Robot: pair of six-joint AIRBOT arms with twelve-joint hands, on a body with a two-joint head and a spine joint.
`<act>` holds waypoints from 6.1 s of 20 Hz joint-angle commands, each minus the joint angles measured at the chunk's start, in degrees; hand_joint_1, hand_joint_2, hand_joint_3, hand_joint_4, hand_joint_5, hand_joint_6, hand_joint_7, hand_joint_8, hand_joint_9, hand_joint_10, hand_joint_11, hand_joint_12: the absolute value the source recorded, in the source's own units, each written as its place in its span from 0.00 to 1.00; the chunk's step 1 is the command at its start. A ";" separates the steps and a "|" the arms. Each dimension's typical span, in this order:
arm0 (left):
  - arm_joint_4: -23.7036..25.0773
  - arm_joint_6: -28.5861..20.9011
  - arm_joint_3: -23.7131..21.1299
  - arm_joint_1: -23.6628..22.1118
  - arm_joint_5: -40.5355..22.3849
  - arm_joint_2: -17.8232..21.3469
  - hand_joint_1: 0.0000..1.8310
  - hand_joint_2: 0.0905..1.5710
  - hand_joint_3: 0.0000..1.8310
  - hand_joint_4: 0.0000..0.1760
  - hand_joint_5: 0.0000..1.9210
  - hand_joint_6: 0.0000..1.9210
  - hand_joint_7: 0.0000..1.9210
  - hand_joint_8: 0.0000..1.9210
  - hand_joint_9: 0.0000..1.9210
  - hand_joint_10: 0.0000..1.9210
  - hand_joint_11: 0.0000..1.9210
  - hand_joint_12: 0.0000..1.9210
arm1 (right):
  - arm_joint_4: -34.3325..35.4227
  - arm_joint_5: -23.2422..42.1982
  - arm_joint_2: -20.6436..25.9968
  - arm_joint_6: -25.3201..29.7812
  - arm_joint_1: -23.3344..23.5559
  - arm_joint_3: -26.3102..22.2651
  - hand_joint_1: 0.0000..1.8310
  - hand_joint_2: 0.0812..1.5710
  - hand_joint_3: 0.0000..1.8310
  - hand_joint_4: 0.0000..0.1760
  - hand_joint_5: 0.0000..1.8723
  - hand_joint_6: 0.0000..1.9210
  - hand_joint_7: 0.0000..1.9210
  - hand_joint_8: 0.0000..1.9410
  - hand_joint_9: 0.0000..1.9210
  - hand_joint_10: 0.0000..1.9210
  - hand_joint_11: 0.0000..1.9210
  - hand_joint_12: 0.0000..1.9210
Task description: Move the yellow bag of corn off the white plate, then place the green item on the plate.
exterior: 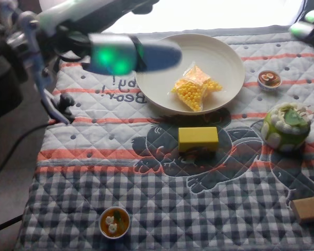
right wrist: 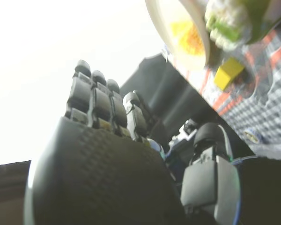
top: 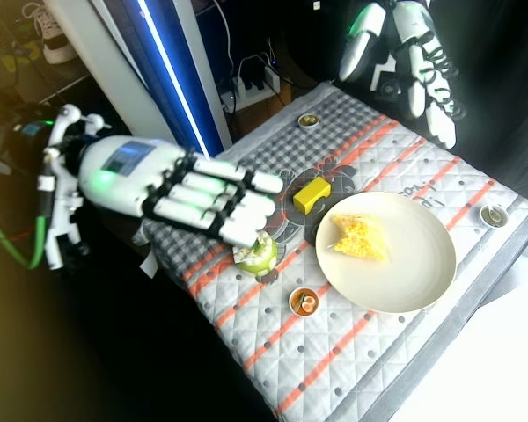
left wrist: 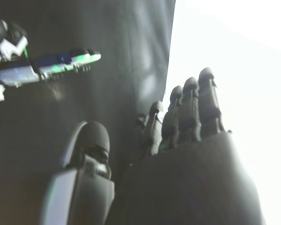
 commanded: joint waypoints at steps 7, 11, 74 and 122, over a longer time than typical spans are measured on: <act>0.19 3.42 7.43 -5.04 7.51 -9.07 0.41 0.66 0.00 0.52 0.06 0.01 0.05 0.00 0.03 0.01 0.00 0.47 | -0.57 6.84 -0.08 -0.16 0.35 -0.21 0.28 0.77 0.00 0.09 0.00 0.00 0.00 0.00 0.01 0.00 0.00 0.25; -5.98 11.04 13.77 -5.64 13.55 -15.32 0.41 0.67 0.00 0.54 0.07 0.01 0.06 0.00 0.06 0.02 0.00 0.51 | -0.60 6.82 -0.27 -0.15 0.36 -0.19 0.27 0.78 0.00 0.11 0.00 0.00 0.00 0.00 0.00 0.00 0.00 0.14; -15.90 -10.20 -11.91 28.40 -43.05 12.92 0.33 0.81 0.00 0.00 0.02 0.00 0.00 0.00 0.00 0.00 0.00 0.53 | 0.71 -11.56 -12.15 8.91 1.91 11.47 0.45 0.72 0.00 0.00 0.02 0.01 0.04 0.01 0.07 0.01 0.00 0.49; -23.81 -10.81 -12.15 31.79 -58.96 13.39 0.28 0.76 0.00 0.39 0.00 0.00 0.00 0.00 0.00 0.00 0.00 0.00 | -4.90 16.47 -2.61 6.33 6.25 -1.24 0.16 0.67 0.00 0.81 0.00 0.00 0.00 0.00 0.00 0.00 0.00 0.00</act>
